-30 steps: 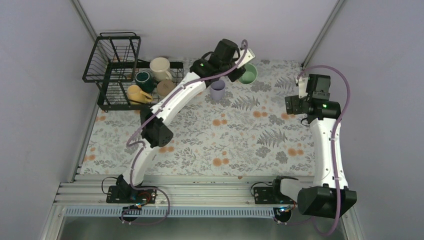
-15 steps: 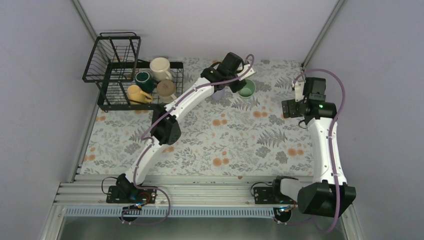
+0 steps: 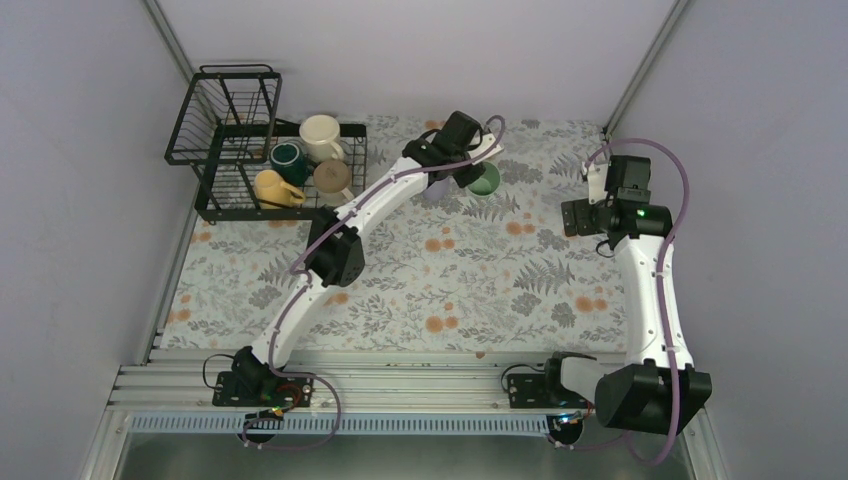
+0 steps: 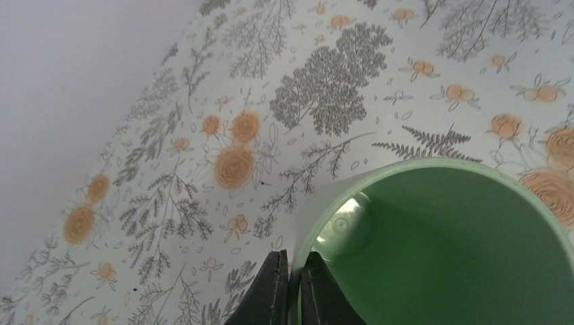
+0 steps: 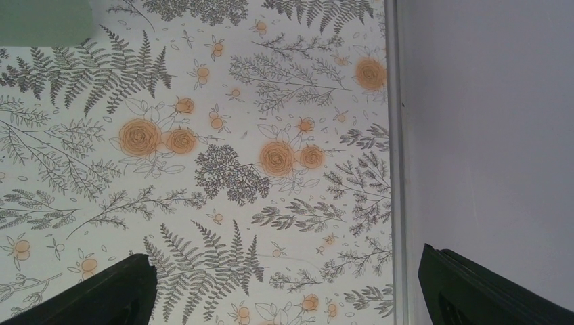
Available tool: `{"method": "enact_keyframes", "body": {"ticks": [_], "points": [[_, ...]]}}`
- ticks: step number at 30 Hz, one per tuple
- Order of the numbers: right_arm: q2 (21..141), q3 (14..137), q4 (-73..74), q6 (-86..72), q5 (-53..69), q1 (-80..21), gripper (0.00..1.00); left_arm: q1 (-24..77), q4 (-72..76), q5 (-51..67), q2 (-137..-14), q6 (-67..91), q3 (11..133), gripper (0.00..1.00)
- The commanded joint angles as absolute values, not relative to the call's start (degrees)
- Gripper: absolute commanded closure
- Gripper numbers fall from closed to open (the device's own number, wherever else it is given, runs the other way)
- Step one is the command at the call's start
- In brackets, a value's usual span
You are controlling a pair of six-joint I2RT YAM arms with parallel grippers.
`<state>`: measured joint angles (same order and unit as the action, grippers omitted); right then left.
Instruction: Unload the cups from the dish rack
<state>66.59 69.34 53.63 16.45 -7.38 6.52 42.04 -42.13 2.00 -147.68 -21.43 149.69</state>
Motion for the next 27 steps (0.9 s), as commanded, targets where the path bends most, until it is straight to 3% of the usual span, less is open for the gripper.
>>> {"method": "enact_keyframes", "body": {"ticks": [1, 14, 17, 23, 27], "points": [[65.79, 68.55, 52.76, 15.81, -6.68, 7.11, 0.00, 41.58, -41.00, 1.31, -148.26, -22.35, 149.98, 0.97], [65.57, 68.08, 52.65, 15.64, -6.33, 7.11, 0.00, 41.40, -41.40, 1.22, -148.51, -22.85, 149.15, 0.89], [65.65, 68.14, 52.65, 15.58, -6.15, 7.07, 0.00, 41.57, -41.37, 0.77, -148.49, -23.03, 149.39, 0.76], [65.83, 67.56, 52.42, 15.56, -5.22, 7.10, 0.00, 42.46, -41.43, -0.78, -146.72, -23.93, 149.30, 0.34], [65.93, 67.41, 52.28, 15.60, -5.10, 7.04, 0.00, 42.93, -39.06, -2.76, -145.85, -24.44, 148.49, 0.25]]}}
